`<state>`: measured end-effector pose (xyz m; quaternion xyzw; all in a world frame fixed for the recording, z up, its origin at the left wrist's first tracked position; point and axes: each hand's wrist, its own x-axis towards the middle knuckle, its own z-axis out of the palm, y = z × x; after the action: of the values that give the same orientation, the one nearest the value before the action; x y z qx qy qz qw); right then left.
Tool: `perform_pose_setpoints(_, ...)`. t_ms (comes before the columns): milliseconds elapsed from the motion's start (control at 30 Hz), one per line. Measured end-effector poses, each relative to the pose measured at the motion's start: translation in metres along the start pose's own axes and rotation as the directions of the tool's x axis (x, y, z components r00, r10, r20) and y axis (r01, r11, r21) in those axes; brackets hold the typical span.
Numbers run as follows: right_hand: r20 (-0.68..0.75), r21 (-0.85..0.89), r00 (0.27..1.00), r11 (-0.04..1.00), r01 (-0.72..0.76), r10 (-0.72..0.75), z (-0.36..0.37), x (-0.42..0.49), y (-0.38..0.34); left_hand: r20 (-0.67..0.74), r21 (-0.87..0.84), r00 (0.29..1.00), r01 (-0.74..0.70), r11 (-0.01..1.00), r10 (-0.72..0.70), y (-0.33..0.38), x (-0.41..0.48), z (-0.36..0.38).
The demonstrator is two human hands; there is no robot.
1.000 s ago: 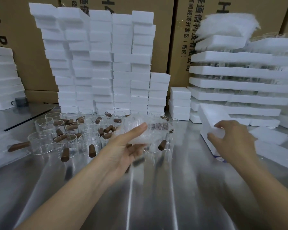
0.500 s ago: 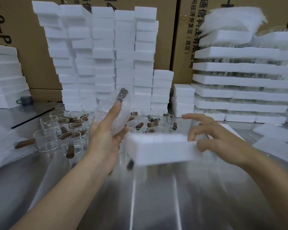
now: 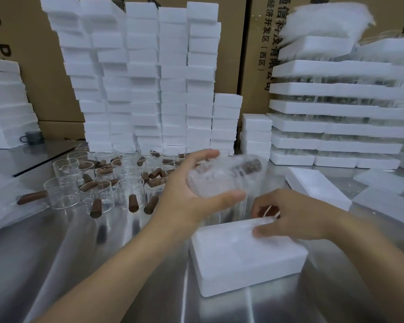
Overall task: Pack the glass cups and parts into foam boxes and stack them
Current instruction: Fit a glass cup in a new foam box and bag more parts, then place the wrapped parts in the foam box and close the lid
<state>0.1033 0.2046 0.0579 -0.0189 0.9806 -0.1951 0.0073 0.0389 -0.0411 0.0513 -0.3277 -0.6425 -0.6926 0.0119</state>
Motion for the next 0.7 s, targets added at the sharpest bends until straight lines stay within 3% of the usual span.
perform_pose_setpoints(167,-0.017,0.019,1.000,1.000,0.006,-0.006,0.001,0.003,0.002,0.208,0.200,0.976,0.016,0.980,-0.058,-0.019,-0.009,0.013)
perform_pose_setpoints(367,0.034,0.021,0.998,0.998,0.058,-0.059,-0.002,0.002,0.004,0.256,0.431,0.963,-0.039,0.902,-0.081,-0.025,-0.006,0.008)
perform_pose_setpoints(567,0.063,0.235,0.995,0.970,0.066,-0.083,-0.012,-0.004,-0.004,0.260,0.468,0.962,-0.055,0.882,-0.078,-0.017,-0.006,0.004)
perform_pose_setpoints(700,0.092,0.245,0.992,0.967,0.065,-0.090,-0.008,-0.004,-0.005,0.350,0.572,0.912,-0.026,0.820,-0.215,-0.007,-0.002,-0.009)
